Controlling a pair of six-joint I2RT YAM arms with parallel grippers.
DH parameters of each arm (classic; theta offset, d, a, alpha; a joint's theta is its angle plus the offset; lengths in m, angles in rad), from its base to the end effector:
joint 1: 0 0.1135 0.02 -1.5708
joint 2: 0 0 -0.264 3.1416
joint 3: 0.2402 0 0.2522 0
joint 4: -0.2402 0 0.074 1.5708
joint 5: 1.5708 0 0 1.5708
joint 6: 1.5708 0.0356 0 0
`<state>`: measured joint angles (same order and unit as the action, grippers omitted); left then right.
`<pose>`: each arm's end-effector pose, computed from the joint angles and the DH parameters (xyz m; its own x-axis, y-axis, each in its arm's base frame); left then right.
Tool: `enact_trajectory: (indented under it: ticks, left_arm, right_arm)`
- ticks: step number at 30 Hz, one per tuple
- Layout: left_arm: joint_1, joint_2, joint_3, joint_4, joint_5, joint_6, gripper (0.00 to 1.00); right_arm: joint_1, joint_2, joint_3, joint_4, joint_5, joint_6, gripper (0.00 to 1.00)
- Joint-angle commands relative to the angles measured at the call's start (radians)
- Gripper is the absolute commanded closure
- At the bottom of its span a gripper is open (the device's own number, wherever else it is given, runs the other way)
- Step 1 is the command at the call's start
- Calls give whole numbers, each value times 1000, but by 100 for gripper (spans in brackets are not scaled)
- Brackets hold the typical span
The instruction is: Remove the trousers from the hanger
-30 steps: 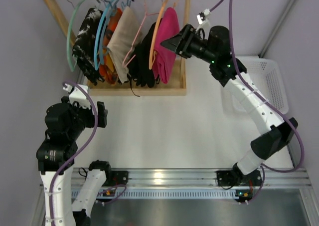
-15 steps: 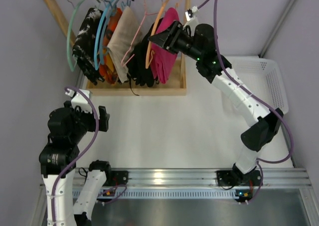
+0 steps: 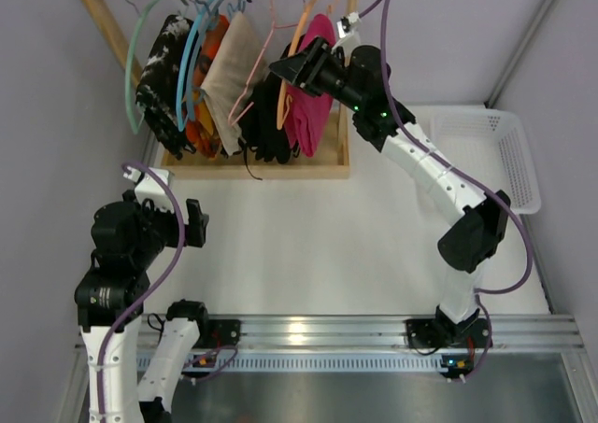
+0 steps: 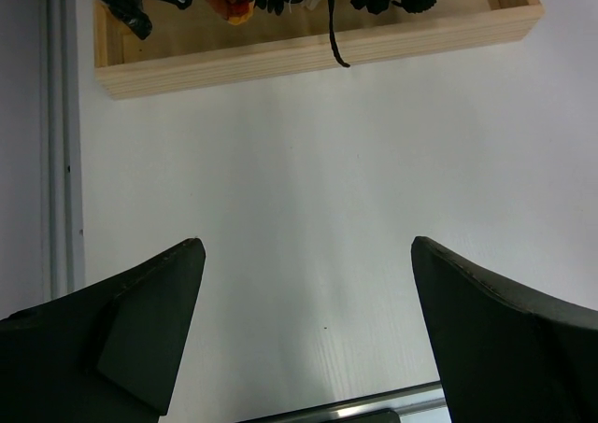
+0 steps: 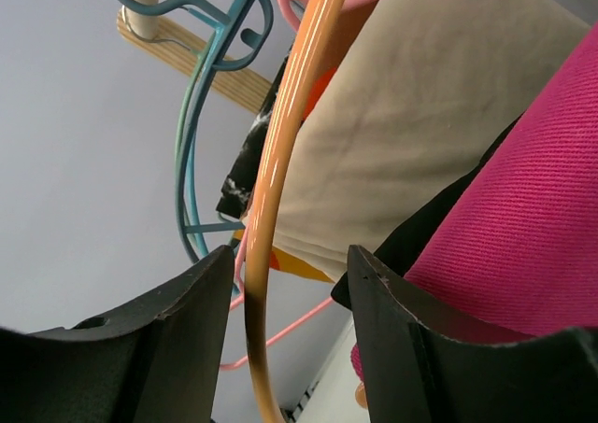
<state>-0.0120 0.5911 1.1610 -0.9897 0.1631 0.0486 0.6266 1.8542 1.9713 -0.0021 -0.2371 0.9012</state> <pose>0.0742 -0.0067 0.3988 -0.3993 0.0527 -0.9153 0.1797 0.9835 -0.0217 0.3499 0.2636 0.4676 -0.5374 0.5518 -0.6377 -0.5440 0.3510 0.7622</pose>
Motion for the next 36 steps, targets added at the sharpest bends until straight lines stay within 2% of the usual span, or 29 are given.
enact_trajectory:
  ticks: [1,5,7,8,12,13,28,36]
  left_arm:
    - [4,-2,2,25,23,-26,1]
    - [4,-2,0,26,29,-33,1]
    - [6,-4,-1,31,30,-36,1]
    - [4,-2,0,31,32,-42,1]
    - [6,-1,5,33,29,-46,1]
    - [6,1,8,34,26,-88,1]
    - [4,-1,11,74,50,-150,1]
    - [4,13,51,72,70,-164,1]
  right_arm:
    - [28,3,46,109,5,24,47]
    - [35,-3,37,125,-8,34,57]
    - [35,-9,37,132,-13,38,68]
    - [35,-12,41,136,-14,38,78]
    - [27,-26,50,148,-24,70,98]
    - [27,-30,60,154,-30,73,100]
    - [21,-70,196,304,-120,35,100]
    - [21,-153,89,301,-162,84,100]
